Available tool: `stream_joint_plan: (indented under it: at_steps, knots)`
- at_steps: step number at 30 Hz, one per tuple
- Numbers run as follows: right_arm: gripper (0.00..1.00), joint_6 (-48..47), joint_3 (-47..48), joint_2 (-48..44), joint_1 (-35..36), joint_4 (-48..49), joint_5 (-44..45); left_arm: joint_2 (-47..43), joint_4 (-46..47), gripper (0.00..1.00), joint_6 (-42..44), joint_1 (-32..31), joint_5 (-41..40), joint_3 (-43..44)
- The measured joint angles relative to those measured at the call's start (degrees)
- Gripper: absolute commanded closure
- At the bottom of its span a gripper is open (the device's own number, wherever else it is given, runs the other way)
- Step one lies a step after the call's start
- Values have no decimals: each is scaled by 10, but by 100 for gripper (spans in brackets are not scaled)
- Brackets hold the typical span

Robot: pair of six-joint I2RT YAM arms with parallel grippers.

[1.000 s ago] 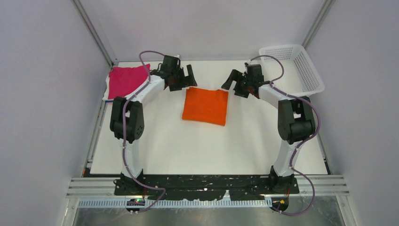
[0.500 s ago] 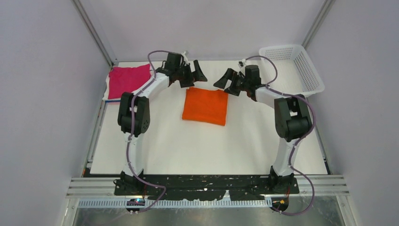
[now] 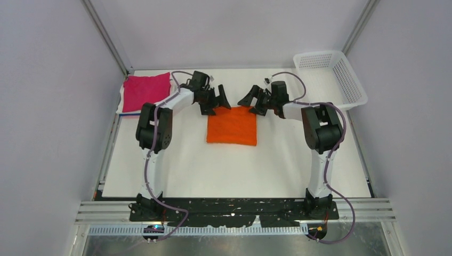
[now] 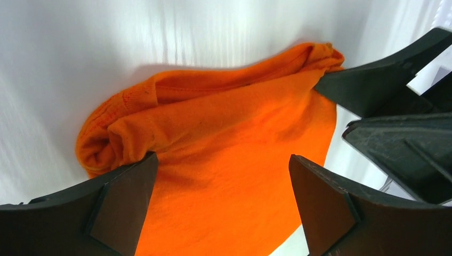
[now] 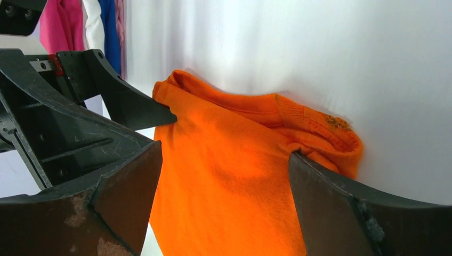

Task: Fold and stack the t-shirts
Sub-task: Smooth out wrinkles on the folded tshirt

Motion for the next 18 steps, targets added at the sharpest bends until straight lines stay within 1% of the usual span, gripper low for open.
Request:
stream_joint_plan:
  at_steps: [2,4,5,6,11,14,18]
  knots:
    - [5,-3,-23,-16,6,3,0,-29,14,0,2,-4,-5,-48]
    - [5,-9,-55,-37,15,7,-1,-83,35,0,9,-11,-16,-132]
    - [5,-10,-70,-47,19,9,-1,-102,39,0,10,-14,-18,-159]
    - [5,-13,-91,-61,26,12,0,-134,49,0,13,-21,-23,-206]
    - [4,-27,-208,-153,60,16,12,-250,88,0,9,-43,-29,-367]
    - [5,-34,-264,-206,76,4,17,-291,97,0,3,-48,-35,-417]
    - [5,-44,-274,-229,76,-21,25,-319,93,0,0,-50,-54,-435]
